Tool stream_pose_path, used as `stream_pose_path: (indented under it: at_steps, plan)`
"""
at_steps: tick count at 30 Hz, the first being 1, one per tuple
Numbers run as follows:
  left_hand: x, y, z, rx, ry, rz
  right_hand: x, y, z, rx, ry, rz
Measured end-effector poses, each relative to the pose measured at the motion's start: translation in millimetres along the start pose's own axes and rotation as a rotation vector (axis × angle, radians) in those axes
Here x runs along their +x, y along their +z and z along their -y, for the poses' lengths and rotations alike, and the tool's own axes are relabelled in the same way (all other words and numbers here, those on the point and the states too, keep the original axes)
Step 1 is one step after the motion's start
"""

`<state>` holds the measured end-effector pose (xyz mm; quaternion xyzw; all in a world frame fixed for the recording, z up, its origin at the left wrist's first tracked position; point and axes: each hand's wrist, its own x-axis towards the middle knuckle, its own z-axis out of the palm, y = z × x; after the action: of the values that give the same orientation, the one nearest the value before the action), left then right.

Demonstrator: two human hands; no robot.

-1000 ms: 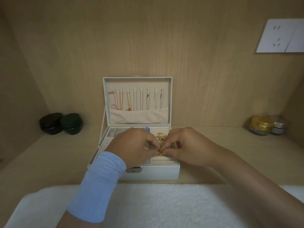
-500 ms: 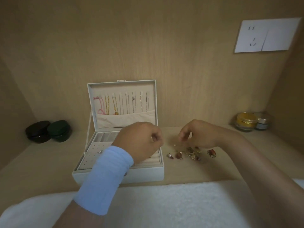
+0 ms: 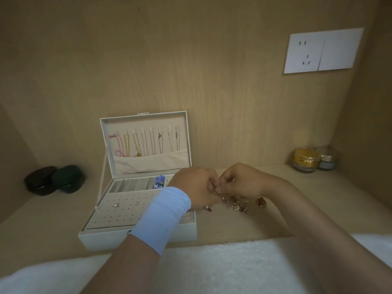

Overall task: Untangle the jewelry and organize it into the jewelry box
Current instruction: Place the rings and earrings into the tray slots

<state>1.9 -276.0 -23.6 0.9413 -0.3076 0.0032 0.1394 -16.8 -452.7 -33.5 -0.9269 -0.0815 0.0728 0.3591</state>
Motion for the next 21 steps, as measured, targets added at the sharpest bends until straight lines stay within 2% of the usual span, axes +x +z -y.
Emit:
stream_pose_path:
  at_steps: [4, 7, 10, 13, 16, 18, 21]
  plan:
    - [6, -1, -7, -0.257, -0.012, -0.081, -7, -20, -4, 0.170, 0.067, -0.033]
    - [15, 1, -14, -0.338, -0.009, -0.087, -11, -30, -9, 0.195, 0.110, -0.033]
    - [23, 7, -22, -0.338, -0.013, -0.042, -18, -43, -17, 0.066, 0.198, -0.043]
    - [31, 16, -28, -0.298, -0.029, -0.043, -25, -54, -24, -0.186, 0.323, -0.030]
    - [37, 23, -32, -0.303, -0.024, -0.023, -25, -52, -30, -0.363, 0.485, 0.061]
    - [40, 24, -34, -0.291, -0.010, -0.001, -20, -46, -37, -0.416, 0.537, 0.116]
    - [40, 23, -35, -0.309, 0.011, 0.019, -18, -42, -39, -0.393, 0.536, 0.109]
